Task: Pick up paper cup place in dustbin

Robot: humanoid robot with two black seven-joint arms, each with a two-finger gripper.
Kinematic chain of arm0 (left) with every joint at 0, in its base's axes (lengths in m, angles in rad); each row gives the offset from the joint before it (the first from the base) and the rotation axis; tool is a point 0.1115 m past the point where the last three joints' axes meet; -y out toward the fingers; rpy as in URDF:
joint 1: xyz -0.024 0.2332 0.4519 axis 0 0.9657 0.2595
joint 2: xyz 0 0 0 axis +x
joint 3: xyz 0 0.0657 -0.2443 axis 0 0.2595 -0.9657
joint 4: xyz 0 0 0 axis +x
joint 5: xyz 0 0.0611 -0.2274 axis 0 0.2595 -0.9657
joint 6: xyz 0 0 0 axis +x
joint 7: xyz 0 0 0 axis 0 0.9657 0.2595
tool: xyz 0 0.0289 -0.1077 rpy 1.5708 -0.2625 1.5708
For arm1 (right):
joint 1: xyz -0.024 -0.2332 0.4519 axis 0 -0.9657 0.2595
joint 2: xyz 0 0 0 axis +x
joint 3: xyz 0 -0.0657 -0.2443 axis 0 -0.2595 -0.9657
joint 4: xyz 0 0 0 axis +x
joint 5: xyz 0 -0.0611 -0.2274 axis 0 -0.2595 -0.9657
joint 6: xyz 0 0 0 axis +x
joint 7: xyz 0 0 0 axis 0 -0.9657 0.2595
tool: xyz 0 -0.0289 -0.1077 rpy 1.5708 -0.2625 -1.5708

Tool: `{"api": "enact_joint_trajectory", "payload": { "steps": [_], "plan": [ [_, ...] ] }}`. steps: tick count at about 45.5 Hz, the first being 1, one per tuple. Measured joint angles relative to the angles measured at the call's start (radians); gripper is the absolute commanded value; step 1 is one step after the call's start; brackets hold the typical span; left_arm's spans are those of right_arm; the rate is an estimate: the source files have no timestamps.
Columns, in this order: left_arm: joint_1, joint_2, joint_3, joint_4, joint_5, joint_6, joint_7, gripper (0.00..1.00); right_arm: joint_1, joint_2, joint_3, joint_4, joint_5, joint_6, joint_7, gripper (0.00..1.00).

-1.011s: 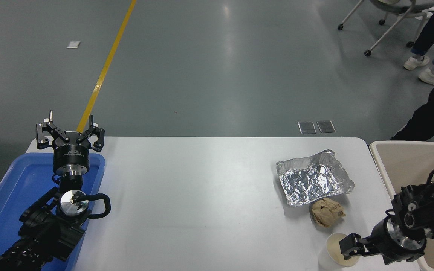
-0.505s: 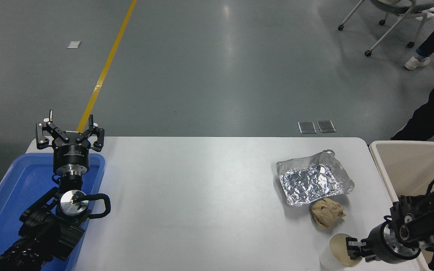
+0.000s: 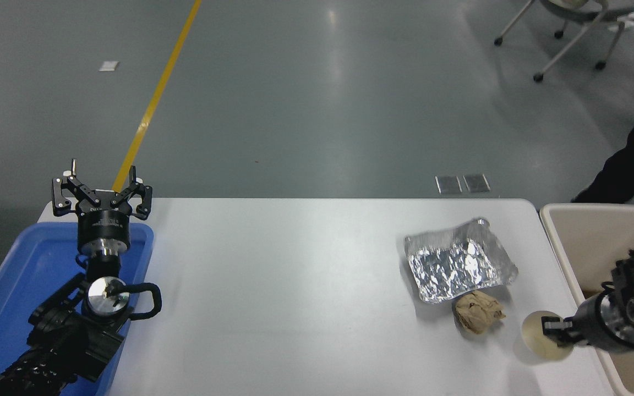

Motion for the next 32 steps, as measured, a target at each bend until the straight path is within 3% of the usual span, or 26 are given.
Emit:
{"api": "enact_joint_trajectory", "payload": {
  "steps": [17,32],
  "plan": [
    [0.002,0.002,0.000,0.000,0.000,0.000,0.000,0.99,0.502,-0.002,-0.227,0.020,-0.023,0.250,0.044,0.00],
    [0.001,0.003,0.000,0.000,0.000,0.000,0.000,0.99,0.598,-0.003,-0.295,-0.046,-0.079,0.331,0.054,0.00]
  ]
}}
